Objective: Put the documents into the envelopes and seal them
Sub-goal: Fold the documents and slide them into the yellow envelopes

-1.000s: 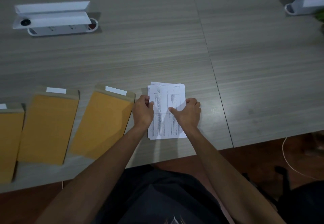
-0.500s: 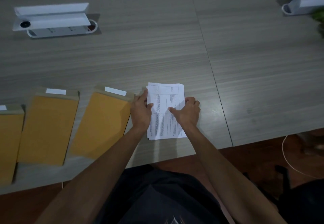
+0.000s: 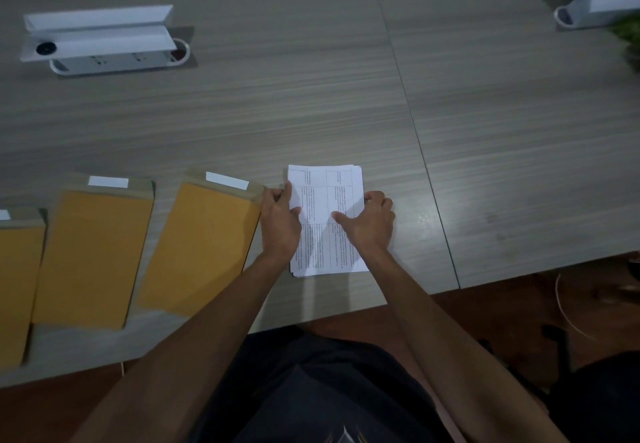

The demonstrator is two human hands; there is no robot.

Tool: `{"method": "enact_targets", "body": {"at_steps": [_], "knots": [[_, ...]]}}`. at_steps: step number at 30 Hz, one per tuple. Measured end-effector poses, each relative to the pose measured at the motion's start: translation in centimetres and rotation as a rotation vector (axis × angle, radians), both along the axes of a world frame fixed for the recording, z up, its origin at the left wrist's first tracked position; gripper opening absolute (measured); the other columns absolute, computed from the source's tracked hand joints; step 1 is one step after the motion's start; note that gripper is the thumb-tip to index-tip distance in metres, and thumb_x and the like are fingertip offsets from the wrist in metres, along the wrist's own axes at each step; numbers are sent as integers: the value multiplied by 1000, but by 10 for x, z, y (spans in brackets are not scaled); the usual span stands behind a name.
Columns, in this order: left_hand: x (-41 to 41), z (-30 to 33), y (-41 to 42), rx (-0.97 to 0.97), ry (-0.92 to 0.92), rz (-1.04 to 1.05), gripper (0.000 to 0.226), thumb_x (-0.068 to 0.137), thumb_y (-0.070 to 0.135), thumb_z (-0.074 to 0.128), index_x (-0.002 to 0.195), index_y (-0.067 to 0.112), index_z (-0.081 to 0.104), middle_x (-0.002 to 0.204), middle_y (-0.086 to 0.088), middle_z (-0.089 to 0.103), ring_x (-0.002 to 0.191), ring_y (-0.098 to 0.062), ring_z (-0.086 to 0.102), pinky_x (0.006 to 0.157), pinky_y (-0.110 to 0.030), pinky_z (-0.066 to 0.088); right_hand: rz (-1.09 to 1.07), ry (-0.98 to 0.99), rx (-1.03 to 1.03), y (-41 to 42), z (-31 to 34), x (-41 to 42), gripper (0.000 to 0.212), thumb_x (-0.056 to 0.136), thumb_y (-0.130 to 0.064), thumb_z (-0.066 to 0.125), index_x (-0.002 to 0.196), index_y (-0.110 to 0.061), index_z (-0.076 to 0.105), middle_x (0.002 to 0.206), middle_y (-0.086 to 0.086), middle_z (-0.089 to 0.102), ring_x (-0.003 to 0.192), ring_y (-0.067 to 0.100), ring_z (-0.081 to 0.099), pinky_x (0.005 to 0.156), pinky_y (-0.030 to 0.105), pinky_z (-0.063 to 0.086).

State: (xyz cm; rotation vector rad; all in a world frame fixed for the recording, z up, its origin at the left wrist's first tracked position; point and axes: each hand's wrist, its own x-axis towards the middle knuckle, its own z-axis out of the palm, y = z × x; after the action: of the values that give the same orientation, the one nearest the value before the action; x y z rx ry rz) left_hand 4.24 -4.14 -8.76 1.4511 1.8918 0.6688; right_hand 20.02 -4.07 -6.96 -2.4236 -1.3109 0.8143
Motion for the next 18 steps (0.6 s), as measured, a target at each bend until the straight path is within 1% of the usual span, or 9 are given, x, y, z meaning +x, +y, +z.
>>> {"method": "enact_targets", "body": {"at_steps": [2, 3, 7, 9, 11, 13, 14, 17, 18], "knots": [[-1, -3, 0, 30, -35, 17, 62, 86, -8, 64, 142, 10, 47, 119, -10, 46, 103, -24, 58, 92, -36, 55, -3, -1, 4, 0, 0, 0, 75, 66, -43, 84, 122, -14, 45, 127, 5, 47, 114, 25, 48, 90, 37, 44], [-1, -3, 0, 39, -43, 22, 61, 85, -9, 65, 141, 11, 49, 119, -10, 47, 103, -25, 59, 91, -38, 55, -3, -3, 5, 0, 1, 0, 75, 66, -43, 84, 122, -14, 45, 127, 5, 47, 114, 25, 48, 90, 37, 44], [0, -2, -2, 76, -38, 22, 55, 86, -7, 64, 137, 9, 52, 120, -10, 52, 105, -21, 58, 92, -33, 54, -1, -5, 1, 0, 1, 0, 74, 66, -44, 84, 122, -15, 45, 126, 5, 47, 114, 25, 48, 89, 37, 44], [1, 2, 0, 97, -38, 44, 41, 88, -3, 63, 127, 9, 57, 116, -9, 58, 98, -18, 60, 88, -35, 55, 3, -4, -3, 0, 1, 0, 75, 66, -44, 84, 122, -15, 45, 127, 4, 47, 114, 24, 48, 89, 36, 44], [0, 7, 6, 81, -93, 114, 24, 90, 4, 64, 113, 10, 59, 106, -5, 63, 89, -14, 61, 81, -36, 57, 6, 5, -11, 0, 1, 1, 75, 66, -44, 84, 123, -15, 45, 127, 4, 46, 113, 24, 48, 89, 36, 44], [0, 12, 14, 46, -152, 173, 18, 90, 8, 66, 107, 10, 60, 96, -2, 65, 83, -13, 61, 78, -35, 57, 8, 9, -12, 0, 1, 1, 74, 65, -43, 84, 121, -16, 45, 125, 4, 47, 112, 24, 48, 88, 37, 45], [-1, 14, 17, 29, -165, 188, 18, 90, 9, 67, 108, 9, 62, 92, -2, 66, 81, -13, 61, 78, -34, 57, 6, 12, -8, 1, 1, 1, 73, 65, -42, 85, 120, -16, 45, 124, 3, 47, 112, 23, 48, 88, 37, 46], [-4, 16, 26, -47, -242, 217, 26, 91, 12, 66, 117, 8, 65, 87, 1, 66, 81, -12, 62, 73, -21, 52, -24, 56, 18, 3, 1, 2, 67, 63, -37, 86, 113, -17, 46, 118, 1, 49, 109, 21, 49, 87, 39, 50], [-6, 15, 28, -81, -263, 218, 23, 92, 13, 66, 114, 9, 67, 86, 1, 66, 81, -14, 62, 71, -19, 50, -44, 87, 32, 4, 1, 3, 64, 63, -35, 86, 110, -18, 46, 115, 1, 51, 107, 21, 51, 86, 40, 51]]}}
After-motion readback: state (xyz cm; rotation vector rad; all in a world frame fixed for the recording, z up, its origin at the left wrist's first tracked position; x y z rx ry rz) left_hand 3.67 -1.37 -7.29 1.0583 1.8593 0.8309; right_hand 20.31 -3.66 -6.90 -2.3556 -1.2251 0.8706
